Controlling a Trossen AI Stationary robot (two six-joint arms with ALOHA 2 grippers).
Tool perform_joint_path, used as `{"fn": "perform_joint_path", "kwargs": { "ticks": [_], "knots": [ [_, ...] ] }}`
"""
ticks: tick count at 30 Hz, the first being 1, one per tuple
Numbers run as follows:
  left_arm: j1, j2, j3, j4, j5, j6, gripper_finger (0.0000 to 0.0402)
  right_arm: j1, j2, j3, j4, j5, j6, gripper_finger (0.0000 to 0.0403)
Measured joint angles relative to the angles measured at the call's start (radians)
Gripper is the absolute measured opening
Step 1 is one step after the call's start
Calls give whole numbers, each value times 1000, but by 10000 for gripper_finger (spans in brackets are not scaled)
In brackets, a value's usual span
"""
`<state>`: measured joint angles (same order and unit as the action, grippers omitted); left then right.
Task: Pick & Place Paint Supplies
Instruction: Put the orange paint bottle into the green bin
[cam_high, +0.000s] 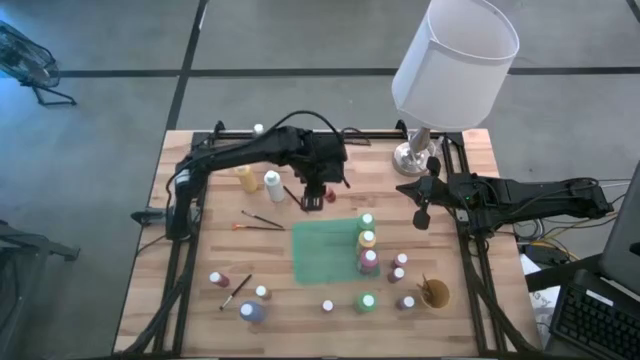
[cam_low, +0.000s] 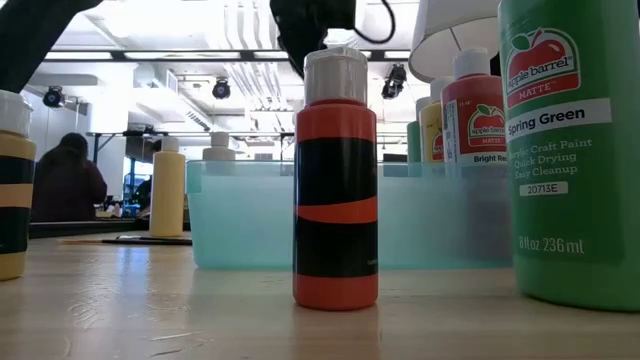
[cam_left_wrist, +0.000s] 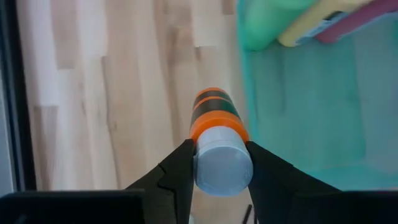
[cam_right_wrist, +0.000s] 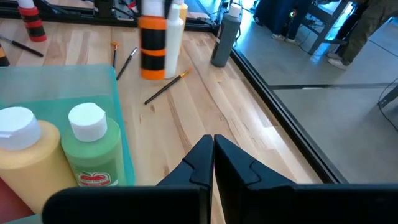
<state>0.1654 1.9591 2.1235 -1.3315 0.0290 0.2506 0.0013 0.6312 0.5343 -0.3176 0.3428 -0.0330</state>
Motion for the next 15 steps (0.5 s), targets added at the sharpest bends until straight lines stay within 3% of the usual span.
{"fn": "perform_joint_path", "kwargs": {
  "ticks": [9,15],
  "knots": [
    [-95,0,0,52,106,-44,120,0,0,0,0,0,-2,8],
    [-161,22,-4,89,113,-99,123,0,0,-4,1,0,-3,8]
  ]
}}
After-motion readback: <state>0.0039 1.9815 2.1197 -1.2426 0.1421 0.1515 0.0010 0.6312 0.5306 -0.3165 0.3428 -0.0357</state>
